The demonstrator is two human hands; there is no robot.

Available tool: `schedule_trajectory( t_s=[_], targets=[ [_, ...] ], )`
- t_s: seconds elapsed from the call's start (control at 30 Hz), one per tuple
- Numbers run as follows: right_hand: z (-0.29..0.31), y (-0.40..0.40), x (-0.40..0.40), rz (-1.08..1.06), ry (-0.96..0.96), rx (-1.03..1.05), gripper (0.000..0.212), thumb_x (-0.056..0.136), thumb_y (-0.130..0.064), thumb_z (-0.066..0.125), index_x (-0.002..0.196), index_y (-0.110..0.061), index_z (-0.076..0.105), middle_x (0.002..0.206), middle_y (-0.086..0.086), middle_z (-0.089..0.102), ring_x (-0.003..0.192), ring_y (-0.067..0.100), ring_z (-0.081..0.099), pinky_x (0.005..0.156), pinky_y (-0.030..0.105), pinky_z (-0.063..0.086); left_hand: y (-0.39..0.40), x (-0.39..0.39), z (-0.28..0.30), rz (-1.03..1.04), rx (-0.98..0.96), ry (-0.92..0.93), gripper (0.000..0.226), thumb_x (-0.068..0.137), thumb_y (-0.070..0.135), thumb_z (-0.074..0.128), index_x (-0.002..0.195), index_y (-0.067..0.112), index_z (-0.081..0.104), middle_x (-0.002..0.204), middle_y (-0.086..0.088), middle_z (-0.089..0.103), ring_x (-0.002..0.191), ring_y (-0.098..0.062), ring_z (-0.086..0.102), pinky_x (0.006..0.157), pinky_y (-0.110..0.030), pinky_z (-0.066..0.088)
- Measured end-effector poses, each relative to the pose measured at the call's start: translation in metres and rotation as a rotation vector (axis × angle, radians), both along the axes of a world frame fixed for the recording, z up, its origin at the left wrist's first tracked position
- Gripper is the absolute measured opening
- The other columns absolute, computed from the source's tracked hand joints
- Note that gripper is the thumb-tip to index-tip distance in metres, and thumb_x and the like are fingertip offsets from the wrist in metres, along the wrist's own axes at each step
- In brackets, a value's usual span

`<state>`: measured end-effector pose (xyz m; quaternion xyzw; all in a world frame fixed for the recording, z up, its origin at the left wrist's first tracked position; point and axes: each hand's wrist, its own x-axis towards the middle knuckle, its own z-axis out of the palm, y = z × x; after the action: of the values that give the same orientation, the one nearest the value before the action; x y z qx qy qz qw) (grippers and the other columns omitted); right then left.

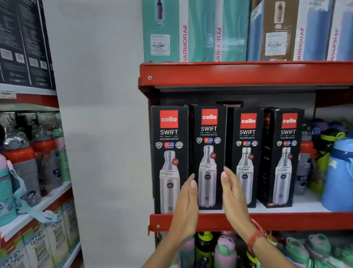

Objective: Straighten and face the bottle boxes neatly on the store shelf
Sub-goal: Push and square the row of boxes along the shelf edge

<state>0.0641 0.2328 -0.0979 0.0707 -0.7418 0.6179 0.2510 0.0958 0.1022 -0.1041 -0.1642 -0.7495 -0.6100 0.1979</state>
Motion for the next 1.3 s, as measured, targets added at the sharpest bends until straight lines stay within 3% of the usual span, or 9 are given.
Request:
schedule_trajectory(
  t_s=[0.1,0.17,0.4,0.57,0.77,0.9,1.03,1.17,1.3],
  targets=[
    [-0.006,0.015,-0.010,0.101,-0.154,0.014,0.071,0.090,-0.063,0.026,0.153,-0.031,0.017,0.159,-0.010,0.020,0.144,0.009,0.019,0.106,0.025,0.013,0.027,-0.016,-0.006,-0.046,-0.004,-0.149,0.096,0.071,0.090,0.009,0.150,0.036,-0.005,0.160,0.016,-0.001,0.142,0.004,0.000,0.114,-0.024,0.003],
    [-0.006,0.020,-0.015,0.181,-0.233,0.044,0.074,0.088,-0.068,0.021,0.153,-0.038,0.005,0.161,-0.013,0.010,0.146,0.011,0.012,0.109,0.029,0.009,0.034,-0.025,-0.005,-0.031,0.033,-0.220,0.097,0.067,0.092,0.005,0.148,0.041,-0.010,0.160,0.015,-0.002,0.139,0.002,0.004,0.114,-0.030,0.005],
    [0.004,0.023,-0.011,0.313,-0.225,0.223,0.068,0.078,-0.084,0.013,0.140,-0.063,-0.007,0.143,-0.032,0.008,0.146,0.016,0.015,0.115,0.045,0.017,0.011,-0.033,0.001,0.059,0.013,-0.255,0.067,0.063,0.094,-0.002,0.127,0.073,0.006,0.159,0.011,0.015,0.146,-0.021,0.021,0.117,-0.051,0.010],
    [0.003,0.049,0.007,0.324,-0.236,0.273,0.078,0.070,-0.091,0.012,0.141,-0.063,-0.002,0.145,-0.030,0.014,0.138,0.009,0.030,0.099,0.028,0.029,0.014,-0.016,-0.002,0.063,0.031,-0.255,0.058,0.059,0.097,0.001,0.111,0.085,0.022,0.157,-0.004,0.028,0.144,-0.027,0.028,0.118,-0.056,0.015],
    [0.000,0.064,0.014,0.330,-0.226,0.302,0.078,0.074,-0.086,0.013,0.145,-0.058,0.001,0.155,-0.022,0.016,0.137,0.010,0.033,0.099,0.028,0.029,0.027,0.000,-0.001,0.079,0.018,-0.274,0.090,0.059,0.096,0.002,0.139,0.060,0.020,0.157,-0.003,0.028,0.143,-0.026,0.029,0.118,-0.054,0.017],
    [-0.001,0.065,0.018,0.332,-0.209,0.251,0.079,0.074,-0.087,0.022,0.146,-0.055,0.016,0.150,-0.024,0.024,0.141,0.013,0.033,0.114,0.036,0.021,0.034,0.013,-0.004,0.283,-0.080,-0.063,0.064,0.085,0.076,0.016,0.121,0.041,0.056,0.122,0.012,0.061,0.112,0.010,0.049,0.099,-0.031,0.036],
    [0.002,0.083,0.014,0.099,-0.046,0.128,0.060,0.091,-0.065,0.030,0.144,-0.037,0.040,0.148,-0.011,0.042,0.130,0.001,0.038,0.108,0.025,0.027,0.061,0.011,0.006,0.369,-0.105,0.206,0.031,0.101,0.038,0.037,0.123,0.028,0.057,0.119,0.009,0.058,0.110,0.001,0.053,0.095,-0.023,0.042],
    [-0.006,0.108,-0.004,0.007,-0.124,0.109,0.072,0.089,-0.064,0.030,0.151,-0.028,0.029,0.155,-0.002,0.032,0.137,0.013,0.033,0.106,0.028,0.026,0.107,-0.007,0.006,0.005,-0.157,-0.068,0.057,0.097,0.054,0.031,0.147,0.027,0.032,0.149,0.011,0.039,0.135,-0.004,0.036,0.102,-0.007,0.026],
    [-0.011,0.120,-0.021,0.132,-0.232,0.170,0.079,0.083,-0.073,0.024,0.151,-0.043,-0.002,0.156,-0.017,0.016,0.144,0.019,0.025,0.110,0.037,0.023,0.139,-0.029,-0.001,-0.046,-0.084,-0.226,0.084,0.083,0.074,0.013,0.152,0.031,-0.006,0.162,0.010,0.002,0.148,-0.011,0.007,0.120,-0.035,0.008]
  ],
)
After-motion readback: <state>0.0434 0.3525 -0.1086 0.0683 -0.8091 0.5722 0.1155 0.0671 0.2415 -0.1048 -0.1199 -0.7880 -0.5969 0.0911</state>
